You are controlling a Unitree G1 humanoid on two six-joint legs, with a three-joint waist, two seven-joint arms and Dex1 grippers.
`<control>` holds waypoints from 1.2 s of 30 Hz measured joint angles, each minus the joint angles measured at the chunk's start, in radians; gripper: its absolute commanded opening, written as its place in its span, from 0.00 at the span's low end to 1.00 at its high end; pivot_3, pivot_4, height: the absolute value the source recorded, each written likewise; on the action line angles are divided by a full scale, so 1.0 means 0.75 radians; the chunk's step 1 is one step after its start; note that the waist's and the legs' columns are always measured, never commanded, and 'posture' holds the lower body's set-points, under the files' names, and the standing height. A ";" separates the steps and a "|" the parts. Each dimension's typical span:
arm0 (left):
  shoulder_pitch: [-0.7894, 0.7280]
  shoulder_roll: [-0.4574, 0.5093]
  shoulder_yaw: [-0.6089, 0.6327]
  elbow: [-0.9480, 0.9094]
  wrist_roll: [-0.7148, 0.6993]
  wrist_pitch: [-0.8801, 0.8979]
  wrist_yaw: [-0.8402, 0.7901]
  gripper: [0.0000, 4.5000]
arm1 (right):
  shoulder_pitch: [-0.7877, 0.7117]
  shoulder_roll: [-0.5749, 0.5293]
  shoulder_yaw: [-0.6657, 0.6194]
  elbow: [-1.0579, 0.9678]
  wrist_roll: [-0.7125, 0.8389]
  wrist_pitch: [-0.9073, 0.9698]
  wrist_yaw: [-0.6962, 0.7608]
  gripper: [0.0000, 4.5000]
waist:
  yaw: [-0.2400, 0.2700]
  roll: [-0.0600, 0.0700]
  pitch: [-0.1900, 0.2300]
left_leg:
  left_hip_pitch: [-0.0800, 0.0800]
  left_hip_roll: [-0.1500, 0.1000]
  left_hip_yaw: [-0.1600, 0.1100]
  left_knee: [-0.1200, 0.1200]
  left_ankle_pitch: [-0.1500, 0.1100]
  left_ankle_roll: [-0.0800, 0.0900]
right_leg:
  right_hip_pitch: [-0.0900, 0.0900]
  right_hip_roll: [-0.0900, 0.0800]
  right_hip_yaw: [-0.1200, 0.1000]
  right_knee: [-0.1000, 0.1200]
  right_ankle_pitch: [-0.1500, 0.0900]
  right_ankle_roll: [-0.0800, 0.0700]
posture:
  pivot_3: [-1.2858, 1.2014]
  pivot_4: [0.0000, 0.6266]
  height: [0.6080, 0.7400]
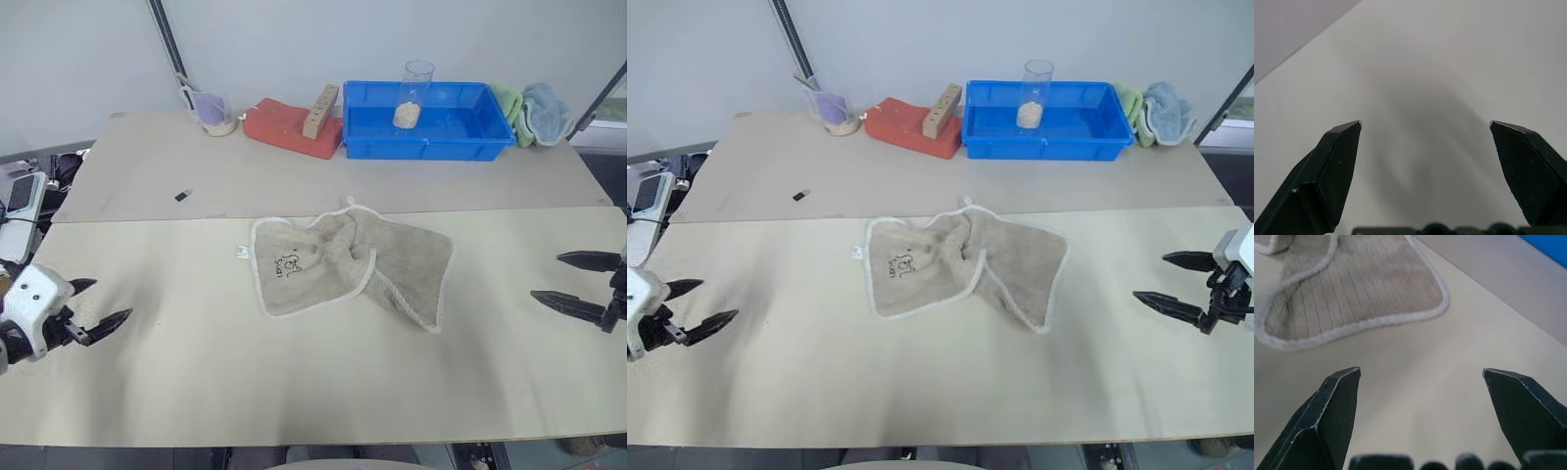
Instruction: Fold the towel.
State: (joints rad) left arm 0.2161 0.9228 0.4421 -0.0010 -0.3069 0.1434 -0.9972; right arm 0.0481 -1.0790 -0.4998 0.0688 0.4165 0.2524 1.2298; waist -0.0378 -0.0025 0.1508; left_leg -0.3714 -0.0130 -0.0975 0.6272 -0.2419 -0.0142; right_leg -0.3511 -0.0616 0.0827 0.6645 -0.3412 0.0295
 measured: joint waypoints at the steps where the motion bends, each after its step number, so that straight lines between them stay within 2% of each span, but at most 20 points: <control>1: -0.016 -0.011 -0.054 -0.037 0.015 -0.009 -0.003 1.00 | -0.004 0.014 0.009 -0.033 0.006 0.011 -0.004 0.98 | 0.004 0.000 0.000 | 0.000 0.000 0.000 0.001 0.000 0.000 | 0.000 0.000 0.000 0.000 0.000 0.000 | 0.52 0.24 1.00; 6: -0.195 -0.038 -0.348 -0.188 0.102 -0.036 -0.022 1.00 | 0.011 0.021 0.022 -0.326 0.124 0.151 -0.010 0.98 | 0.017 0.000 0.000 | -0.003 -0.001 0.004 0.002 0.000 0.000 | 0.000 0.001 -0.001 0.001 0.000 0.000 | 0.52 0.24 1.00; 12: -0.448 -0.131 -0.634 -0.252 0.155 -0.052 -0.084 1.00 | -0.016 0.004 0.045 -0.760 0.399 0.441 -0.075 0.98 | 0.023 0.000 0.000 | -0.004 -0.001 0.005 0.003 0.000 0.000 | 0.000 0.003 -0.002 0.001 0.000 0.000 | 0.52 0.24 1.00; 15: -0.534 -0.170 -0.741 -0.215 0.202 -0.105 -0.117 1.00 | -0.055 0.003 0.080 -0.886 0.497 0.544 -0.148 0.98 | 0.027 0.000 0.000 | -0.005 -0.004 0.004 0.004 0.000 0.000 | 0.000 0.003 -0.004 0.001 0.000 0.000 | 0.52 0.24 1.00; 22: -0.645 -0.244 -0.847 -0.073 0.308 -0.210 -0.109 1.00 | -0.039 0.008 0.081 -0.976 0.579 0.663 -0.276 0.98 | 0.033 0.000 0.000 | -0.010 -0.006 -0.003 0.010 0.000 0.001 | -0.001 0.002 -0.012 0.001 0.000 0.000 | 0.52 0.24 1.00; 25: -0.655 -0.278 -0.887 -0.035 0.358 -0.254 -0.094 0.80 | -0.002 0.015 0.075 -0.997 0.581 0.687 -0.309 1.00 | 0.034 0.000 0.000 | -0.011 -0.006 -0.004 0.011 0.000 0.001 | -0.001 0.002 -0.014 0.002 0.000 0.000 | 0.52 0.24 1.00; 32: -0.651 -0.297 -0.938 -0.029 0.416 -0.277 -0.083 0.02 | 0.063 0.014 0.055 -1.017 0.600 0.724 -0.335 1.00 | 0.032 0.000 0.000 | -0.011 -0.006 -0.005 0.012 0.000 0.001 | 0.000 0.002 -0.015 0.003 0.000 0.000 | 0.52 0.24 1.00; 36: -0.644 -0.298 -0.939 -0.037 0.415 -0.264 -0.079 0.00 | 0.068 -0.003 0.100 -1.002 0.510 0.701 -0.339 1.00 | 0.031 0.000 0.000 | -0.011 -0.006 -0.005 0.013 0.000 0.001 | 0.000 0.002 -0.015 0.003 0.000 0.000 | 0.52 0.24 1.00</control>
State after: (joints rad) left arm -0.2666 0.6996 -0.2619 -0.0288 0.0045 -0.0546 -1.0566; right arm 0.0988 -1.0813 -0.4251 -0.6825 0.7989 0.7783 0.9752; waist -0.0147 -0.0023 0.1505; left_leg -0.3794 -0.0175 -0.1013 0.6371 -0.2418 -0.0136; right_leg -0.3511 -0.0600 0.0716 0.6668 -0.3411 0.0295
